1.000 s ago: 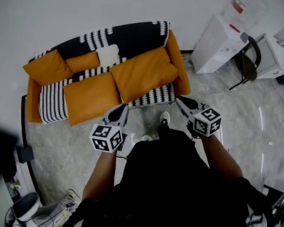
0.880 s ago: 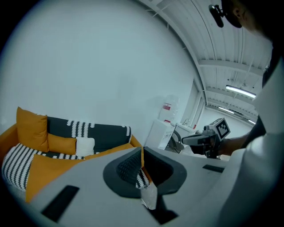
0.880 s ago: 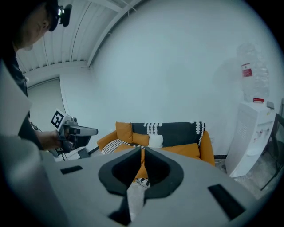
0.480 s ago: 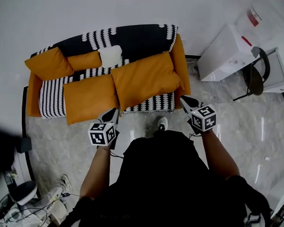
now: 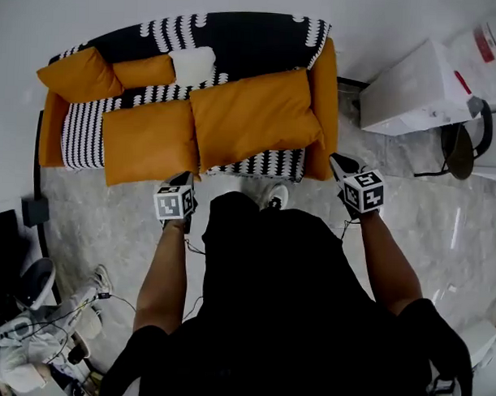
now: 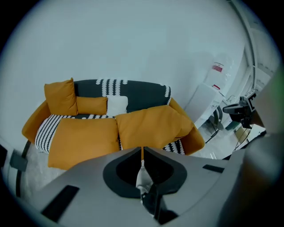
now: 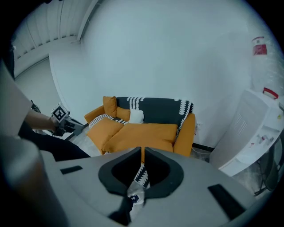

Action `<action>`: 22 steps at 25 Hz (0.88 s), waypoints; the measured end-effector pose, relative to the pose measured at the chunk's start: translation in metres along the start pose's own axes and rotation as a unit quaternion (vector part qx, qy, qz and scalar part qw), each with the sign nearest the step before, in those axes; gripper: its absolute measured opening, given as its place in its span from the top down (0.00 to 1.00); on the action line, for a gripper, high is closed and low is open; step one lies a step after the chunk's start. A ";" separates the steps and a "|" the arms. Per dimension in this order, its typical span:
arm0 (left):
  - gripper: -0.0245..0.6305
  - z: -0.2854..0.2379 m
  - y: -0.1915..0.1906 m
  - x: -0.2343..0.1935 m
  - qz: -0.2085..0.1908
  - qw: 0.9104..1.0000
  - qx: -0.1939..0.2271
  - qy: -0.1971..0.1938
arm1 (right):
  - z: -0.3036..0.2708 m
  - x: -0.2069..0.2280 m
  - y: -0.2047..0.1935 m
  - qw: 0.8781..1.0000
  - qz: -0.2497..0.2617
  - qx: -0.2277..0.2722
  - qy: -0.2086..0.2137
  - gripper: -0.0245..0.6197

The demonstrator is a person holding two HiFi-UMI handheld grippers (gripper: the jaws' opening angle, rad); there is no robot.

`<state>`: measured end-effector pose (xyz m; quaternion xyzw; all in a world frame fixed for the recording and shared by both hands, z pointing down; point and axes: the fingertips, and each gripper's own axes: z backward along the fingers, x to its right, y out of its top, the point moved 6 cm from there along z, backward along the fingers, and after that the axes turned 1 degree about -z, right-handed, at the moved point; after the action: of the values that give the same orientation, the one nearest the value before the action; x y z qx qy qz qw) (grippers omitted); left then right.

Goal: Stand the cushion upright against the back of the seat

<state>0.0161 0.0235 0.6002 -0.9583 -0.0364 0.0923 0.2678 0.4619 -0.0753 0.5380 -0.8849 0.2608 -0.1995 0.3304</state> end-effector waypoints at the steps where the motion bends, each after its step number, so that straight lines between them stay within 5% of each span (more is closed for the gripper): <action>1: 0.92 -0.006 -0.002 -0.003 0.009 1.000 -0.007 0.003 | -0.006 0.007 -0.003 1.000 0.001 -0.007 -0.003 0.90; 7: 0.92 -0.044 -0.017 -0.010 -0.001 0.999 -0.037 0.022 | -0.055 0.041 -0.029 0.998 0.012 -0.055 -0.029 0.90; 20: 0.91 -0.161 -0.072 -0.045 -0.017 0.989 -0.145 -0.001 | -0.151 0.080 -0.078 0.977 0.023 -0.197 -0.075 0.90; 22: 0.84 -0.173 -0.079 -0.052 -0.033 0.986 -0.166 0.000 | -0.160 0.083 -0.080 0.974 0.029 -0.213 -0.073 0.81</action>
<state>-0.0028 -0.0031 0.7943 -0.9877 -0.0831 0.0759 0.1084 0.4690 -0.1495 0.7206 -0.9390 0.2984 -0.0646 0.1585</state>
